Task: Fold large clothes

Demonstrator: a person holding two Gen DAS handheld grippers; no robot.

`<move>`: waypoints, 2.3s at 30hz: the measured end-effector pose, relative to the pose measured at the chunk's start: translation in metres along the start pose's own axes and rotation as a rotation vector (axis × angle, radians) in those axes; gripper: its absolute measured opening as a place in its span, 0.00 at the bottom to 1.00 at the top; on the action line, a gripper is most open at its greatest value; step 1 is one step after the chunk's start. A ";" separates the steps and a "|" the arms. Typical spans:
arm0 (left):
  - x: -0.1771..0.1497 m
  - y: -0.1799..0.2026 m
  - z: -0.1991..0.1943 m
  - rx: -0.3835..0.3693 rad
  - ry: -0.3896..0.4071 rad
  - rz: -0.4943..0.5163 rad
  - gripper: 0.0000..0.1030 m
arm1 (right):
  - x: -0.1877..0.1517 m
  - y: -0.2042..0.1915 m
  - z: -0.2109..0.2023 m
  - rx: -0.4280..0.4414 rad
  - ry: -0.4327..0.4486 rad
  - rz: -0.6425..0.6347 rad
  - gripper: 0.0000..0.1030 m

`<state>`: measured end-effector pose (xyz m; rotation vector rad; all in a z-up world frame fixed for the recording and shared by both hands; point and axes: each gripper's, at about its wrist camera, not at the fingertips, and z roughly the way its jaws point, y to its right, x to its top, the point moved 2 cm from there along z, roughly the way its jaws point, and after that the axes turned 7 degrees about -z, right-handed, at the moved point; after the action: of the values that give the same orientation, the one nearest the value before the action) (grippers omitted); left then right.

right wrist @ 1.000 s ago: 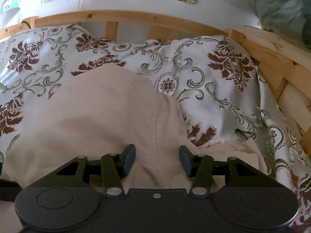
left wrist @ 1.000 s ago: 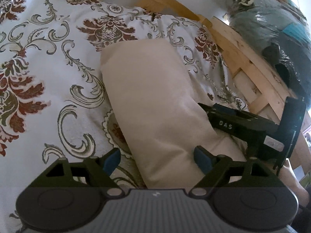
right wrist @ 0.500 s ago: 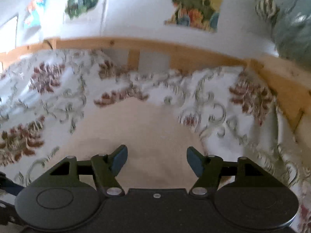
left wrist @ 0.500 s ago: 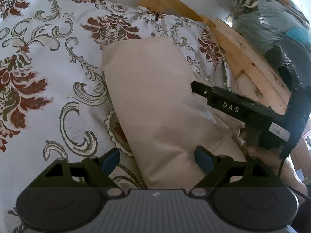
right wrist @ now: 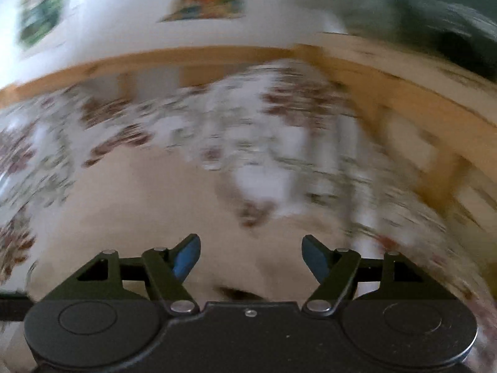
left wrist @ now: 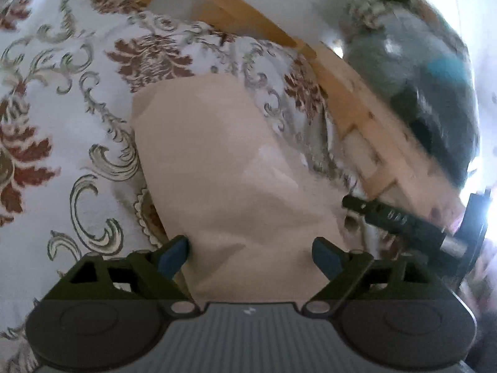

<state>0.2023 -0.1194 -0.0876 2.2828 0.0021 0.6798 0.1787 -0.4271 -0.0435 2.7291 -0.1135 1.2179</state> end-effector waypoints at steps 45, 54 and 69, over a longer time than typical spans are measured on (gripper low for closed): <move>0.030 -0.053 0.047 -0.048 -0.030 -0.303 0.96 | -0.009 0.026 0.051 0.090 0.028 0.124 0.78; 0.033 -0.054 0.051 -0.069 -0.066 -0.308 0.84 | -0.010 0.023 0.051 0.068 -0.003 0.125 0.33; 0.083 -0.031 -0.005 0.089 -0.042 -0.115 0.40 | 0.023 -0.041 -0.021 0.231 0.226 0.036 0.05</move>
<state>0.2768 -0.0775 -0.0658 2.3608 0.1448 0.5823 0.1844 -0.3831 -0.0171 2.7621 0.0049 1.6329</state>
